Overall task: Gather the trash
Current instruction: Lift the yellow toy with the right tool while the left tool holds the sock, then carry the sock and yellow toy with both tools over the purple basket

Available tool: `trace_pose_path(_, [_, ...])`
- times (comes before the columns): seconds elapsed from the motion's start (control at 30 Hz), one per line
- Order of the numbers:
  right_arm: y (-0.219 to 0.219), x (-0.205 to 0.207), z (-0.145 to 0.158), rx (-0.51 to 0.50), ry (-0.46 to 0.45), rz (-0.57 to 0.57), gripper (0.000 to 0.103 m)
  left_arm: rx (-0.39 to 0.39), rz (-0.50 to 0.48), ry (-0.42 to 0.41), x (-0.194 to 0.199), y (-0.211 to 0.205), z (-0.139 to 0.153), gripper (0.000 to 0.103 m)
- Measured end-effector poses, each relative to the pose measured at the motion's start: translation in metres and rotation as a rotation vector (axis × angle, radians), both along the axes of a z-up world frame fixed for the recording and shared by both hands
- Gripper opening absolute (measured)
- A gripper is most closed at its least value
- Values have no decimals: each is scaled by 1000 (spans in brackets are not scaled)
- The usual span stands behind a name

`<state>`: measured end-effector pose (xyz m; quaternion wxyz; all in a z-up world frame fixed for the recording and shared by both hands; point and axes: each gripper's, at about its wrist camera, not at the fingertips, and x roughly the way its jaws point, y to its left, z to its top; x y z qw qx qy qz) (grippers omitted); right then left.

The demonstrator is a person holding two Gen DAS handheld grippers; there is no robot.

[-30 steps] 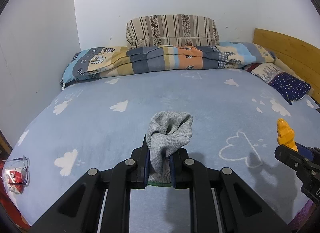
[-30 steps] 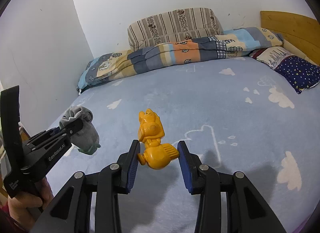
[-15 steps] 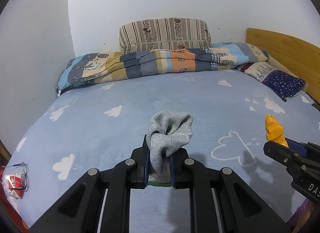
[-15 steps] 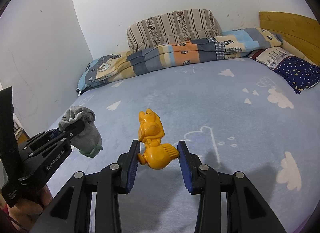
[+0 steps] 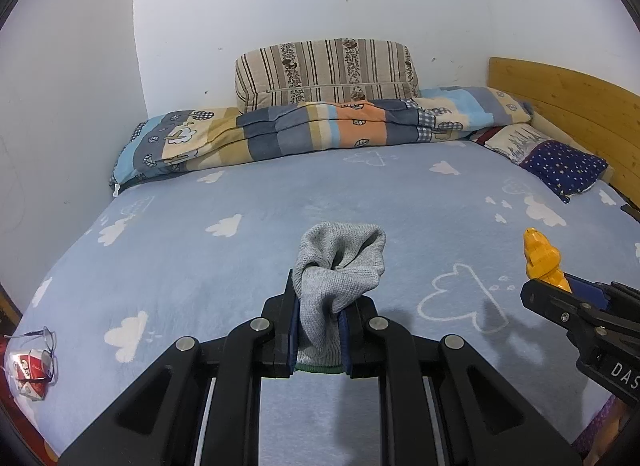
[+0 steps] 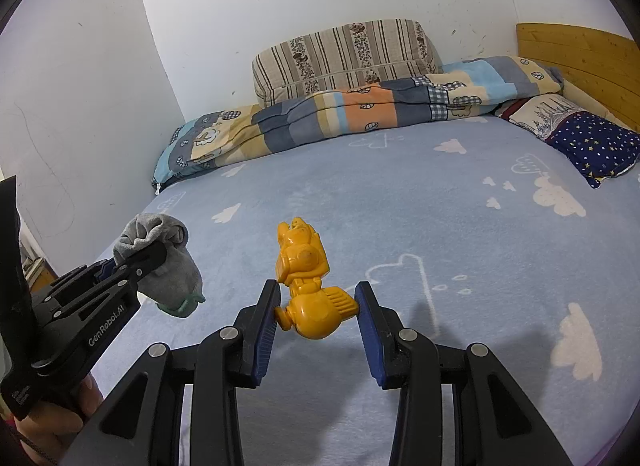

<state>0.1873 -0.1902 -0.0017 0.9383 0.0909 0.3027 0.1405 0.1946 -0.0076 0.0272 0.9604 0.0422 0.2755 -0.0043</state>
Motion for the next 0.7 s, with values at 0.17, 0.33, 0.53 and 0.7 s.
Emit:
trace_pose_path(0.17, [0, 0, 0, -2, -2, -1, 41, -3, -1, 3, -1, -2, 0, 15])
trace_pose_path(0.33, [-1, 0, 0, 1, -1, -3, 41, -30, -21, 17, 1, -7, -2, 15])
trace_pose_path(0.53, [-10, -8, 7, 19, -9, -31, 41, -53, -56, 20, -3, -21, 0, 15])
trace_pose_path(0.7, [-23, -28, 14, 41, -17, -55, 41, -56, -93, 7, -14, -34, 5, 15])
